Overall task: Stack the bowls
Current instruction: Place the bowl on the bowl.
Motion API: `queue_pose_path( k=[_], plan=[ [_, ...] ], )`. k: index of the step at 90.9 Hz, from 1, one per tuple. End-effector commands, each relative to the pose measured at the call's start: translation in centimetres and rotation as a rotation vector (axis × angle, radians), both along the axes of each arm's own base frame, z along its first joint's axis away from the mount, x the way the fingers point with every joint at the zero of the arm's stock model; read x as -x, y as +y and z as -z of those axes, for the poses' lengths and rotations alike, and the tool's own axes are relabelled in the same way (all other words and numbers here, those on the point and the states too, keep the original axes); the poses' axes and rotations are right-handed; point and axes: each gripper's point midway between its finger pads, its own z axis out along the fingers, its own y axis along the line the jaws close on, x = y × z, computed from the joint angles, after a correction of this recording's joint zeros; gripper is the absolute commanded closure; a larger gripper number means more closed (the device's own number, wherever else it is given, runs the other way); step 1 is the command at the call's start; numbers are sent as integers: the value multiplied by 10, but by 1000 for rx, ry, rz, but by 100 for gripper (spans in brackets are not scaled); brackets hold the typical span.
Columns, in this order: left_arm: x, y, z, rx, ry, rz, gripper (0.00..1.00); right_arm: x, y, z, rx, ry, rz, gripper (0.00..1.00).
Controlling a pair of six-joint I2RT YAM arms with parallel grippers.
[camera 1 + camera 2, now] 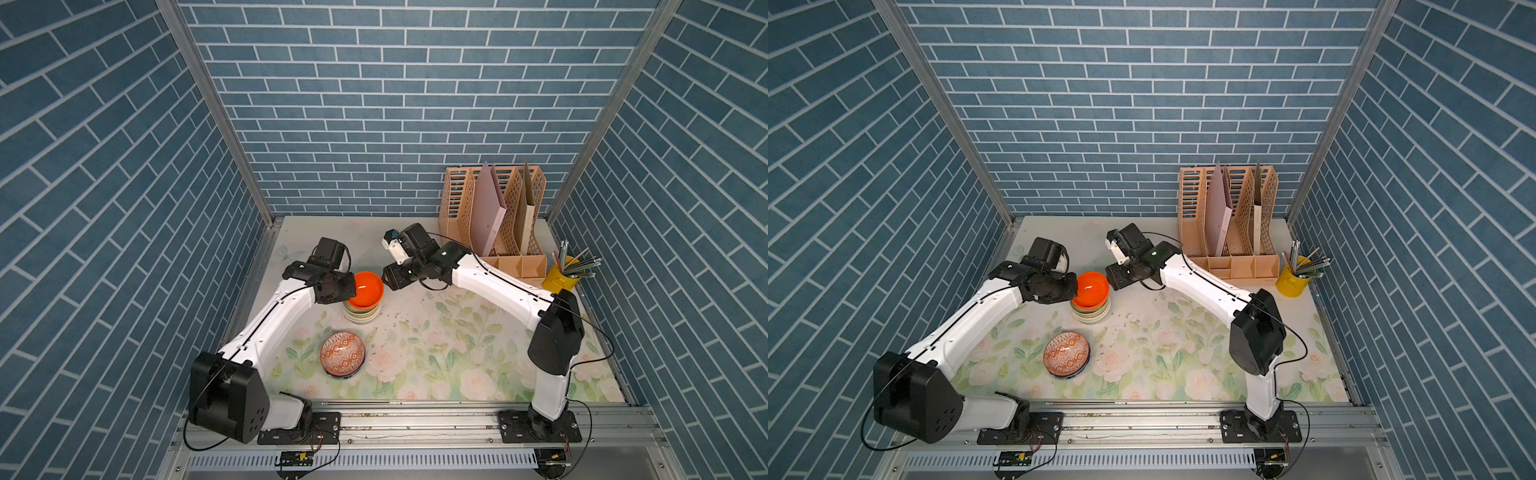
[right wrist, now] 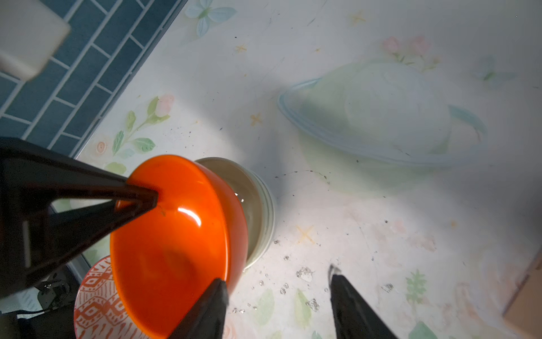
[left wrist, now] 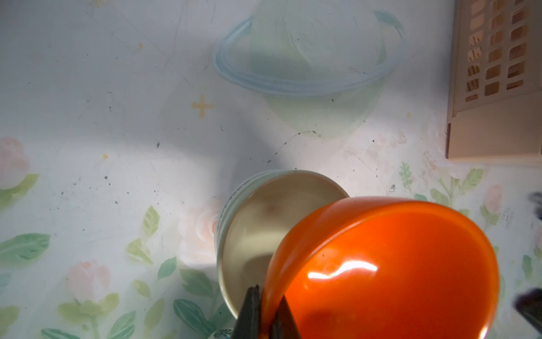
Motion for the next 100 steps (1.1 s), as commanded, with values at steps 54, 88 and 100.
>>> queue_pose_path(
  k=[54, 88, 100],
  plan=[
    [2, 16, 30, -82, 80, -13, 96, 2, -46, 3, -14, -14, 63, 38],
    [2, 15, 28, -78, 70, -6, 51, 1, -46, 7, -8, -10, 61, 38],
    [-10, 21, 9, -92, -15, -48, 42, -4, -53, 1, -26, -35, 89, 38]
  ],
)
